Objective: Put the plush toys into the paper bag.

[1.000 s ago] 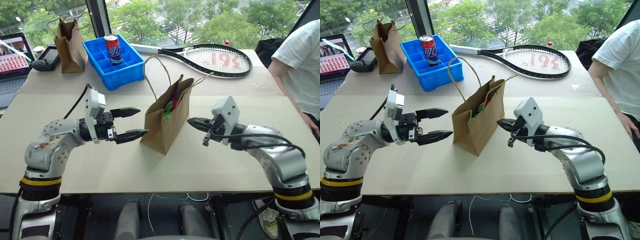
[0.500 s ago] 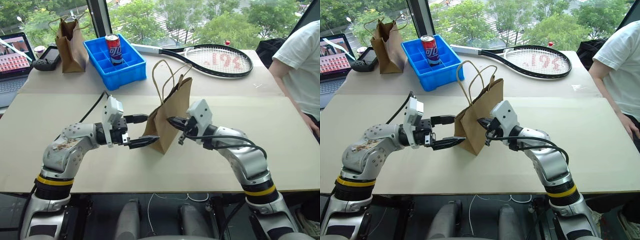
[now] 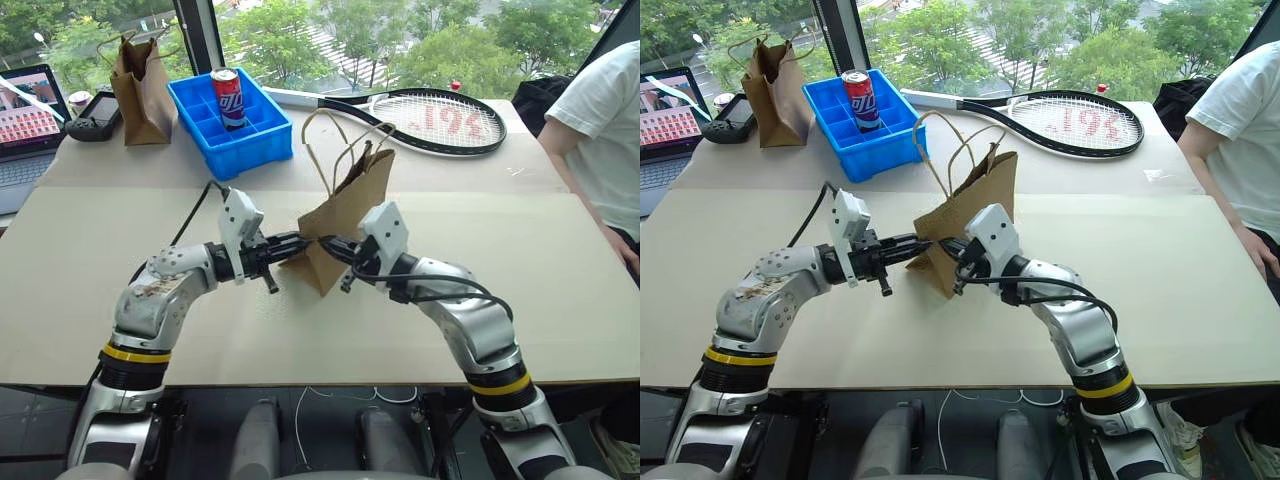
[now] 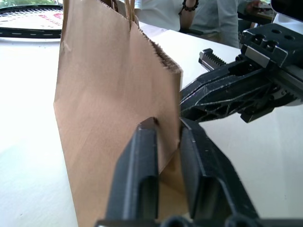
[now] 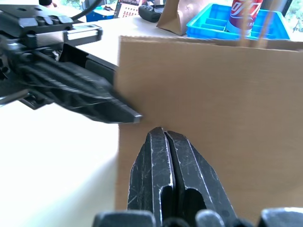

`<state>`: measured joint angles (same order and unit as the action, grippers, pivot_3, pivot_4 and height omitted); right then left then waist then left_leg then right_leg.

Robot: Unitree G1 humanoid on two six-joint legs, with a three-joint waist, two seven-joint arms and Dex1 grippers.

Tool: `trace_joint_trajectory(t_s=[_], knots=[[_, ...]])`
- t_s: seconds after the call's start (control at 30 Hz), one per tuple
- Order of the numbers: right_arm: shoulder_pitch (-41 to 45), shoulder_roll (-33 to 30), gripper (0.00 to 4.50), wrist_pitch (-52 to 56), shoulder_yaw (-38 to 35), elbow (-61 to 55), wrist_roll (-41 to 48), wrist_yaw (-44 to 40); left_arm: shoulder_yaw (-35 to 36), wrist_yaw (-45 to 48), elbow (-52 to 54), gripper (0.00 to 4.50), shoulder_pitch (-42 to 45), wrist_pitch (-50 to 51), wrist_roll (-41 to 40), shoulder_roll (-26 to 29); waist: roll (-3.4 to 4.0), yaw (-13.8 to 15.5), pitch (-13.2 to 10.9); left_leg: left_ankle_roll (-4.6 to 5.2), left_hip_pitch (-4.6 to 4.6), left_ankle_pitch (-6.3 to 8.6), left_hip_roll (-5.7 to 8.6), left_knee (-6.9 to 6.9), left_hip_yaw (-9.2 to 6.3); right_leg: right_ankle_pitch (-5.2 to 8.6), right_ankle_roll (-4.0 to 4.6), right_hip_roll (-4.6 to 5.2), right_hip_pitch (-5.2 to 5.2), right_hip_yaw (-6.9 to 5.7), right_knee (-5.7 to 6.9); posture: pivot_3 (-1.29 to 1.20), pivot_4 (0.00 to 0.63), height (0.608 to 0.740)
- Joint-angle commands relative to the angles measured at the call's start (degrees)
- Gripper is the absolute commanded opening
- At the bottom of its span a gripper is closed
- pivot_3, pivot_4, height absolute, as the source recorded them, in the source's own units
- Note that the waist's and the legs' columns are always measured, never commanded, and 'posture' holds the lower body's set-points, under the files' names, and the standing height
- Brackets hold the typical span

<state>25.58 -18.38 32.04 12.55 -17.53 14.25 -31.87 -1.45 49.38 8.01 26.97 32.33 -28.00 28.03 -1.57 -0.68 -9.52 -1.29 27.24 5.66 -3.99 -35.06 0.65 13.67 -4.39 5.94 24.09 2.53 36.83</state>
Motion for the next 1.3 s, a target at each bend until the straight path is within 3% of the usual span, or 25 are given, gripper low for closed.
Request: trace_joint_trajectory(t_s=[0.03,0.27,0.4,0.5,0.63,0.8,1.1,1.2,1.3], knots=[[-0.2,0.4,0.0,-0.09,-0.64,-1.7,0.09,0.56,1.15,-0.25,0.15,0.06,1.83,-0.68,-0.18,0.31,0.0,0.0,0.0,0.0,0.0,0.0,0.0,0.0,0.0,0.0,0.0,0.0,0.0,0.0,0.0,0.0,0.15,0.74],[-2.74,-9.32,0.0,5.61,-6.04,-7.96,3.33,-4.21,1.63,3.71,-4.06,0.06,4.44,-3.24,0.57,3.24,0.0,0.48,0.0,-0.01,0.02,0.0,0.01,0.0,0.0,0.01,0.0,0.01,-0.02,-0.01,-0.06,0.0,0.15,0.74],[-8.08,-20.2,0.0,13.05,-16.35,-14.27,11.19,-10.58,2.24,9.51,-7.41,0.06,6.89,-6.1,-0.51,4.67,0.0,0.9,0.0,-0.01,0.02,0.01,0.0,0.05,0.01,0.02,0.03,0.01,0.0,-0.02,-0.08,0.0,0.15,0.74],[-14.34,-29.62,0.0,14.68,-26.06,-14.4,12.83,-15.34,2.8,16.07,-10.3,0.06,9.31,-8.22,-2.5,4.83,-0.02,1.3,0.0,-0.01,0.03,0.01,0.01,0.08,0.02,0.11,0.16,0.02,-0.02,-0.02,-0.14,0.0,0.15,0.74],[-20.92,-36.07,0.0,12.35,-34.45,-11.08,11.66,-18.55,2.8,24.85,-12.79,0.06,12.03,-8.83,-5.69,4.96,-0.02,1.39,0.0,-0.01,0.03,0.01,0.02,0.04,0.04,0.21,0.37,0.05,-0.05,-0.01,-0.19,0.0,0.15,0.74],[-23.55,-37.67,0.0,11.39,-38.35,-9.94,11.75,-18.72,1.49,32.17,-15.39,0.06,14.19,-9.0,-6.17,5.31,-0.02,0.77,0.0,0.0,-0.04,0.0,0.01,0.04,0.03,0.21,0.35,0.04,-0.05,0.01,-0.13,0.0,0.15,0.74],[-23.94,-35.33,0.0,13.75,-37.38,-14.07,13.84,-15.45,0.38,30.64,-24.52,0.06,15.48,-17.19,2.43,5.72,-0.03,0.83,0.0,0.0,0.0,0.0,0.03,-0.01,0.0,0.11,0.04,0.04,-0.07,0.01,-0.13,0.0,0.15,0.74],[-22.57,-34.75,0.0,14.19,-35.36,-14.82,15.26,-15.11,0.8,30.33,-23.48,0.69,14.06,-15.0,2.39,7.01,-0.03,0.86,0.0,0.0,0.01,0.0,0.03,-0.01,-0.01,0.1,0.04,0.04,-0.07,0.01,-0.13,0.0,0.15,0.74],[-20.71,-33.64,0.0,14.66,-32.69,-15.87,17.19,-14.87,1.14,29.22,-22.35,1.82,12.86,-15.25,2.87,7.6,-0.03,0.58,0.0,0.0,-0.02,0.0,0.02,0.0,-0.01,0.12,0.07,0.04,-0.06,0.01,-0.12,0.0,0.15,0.74]])
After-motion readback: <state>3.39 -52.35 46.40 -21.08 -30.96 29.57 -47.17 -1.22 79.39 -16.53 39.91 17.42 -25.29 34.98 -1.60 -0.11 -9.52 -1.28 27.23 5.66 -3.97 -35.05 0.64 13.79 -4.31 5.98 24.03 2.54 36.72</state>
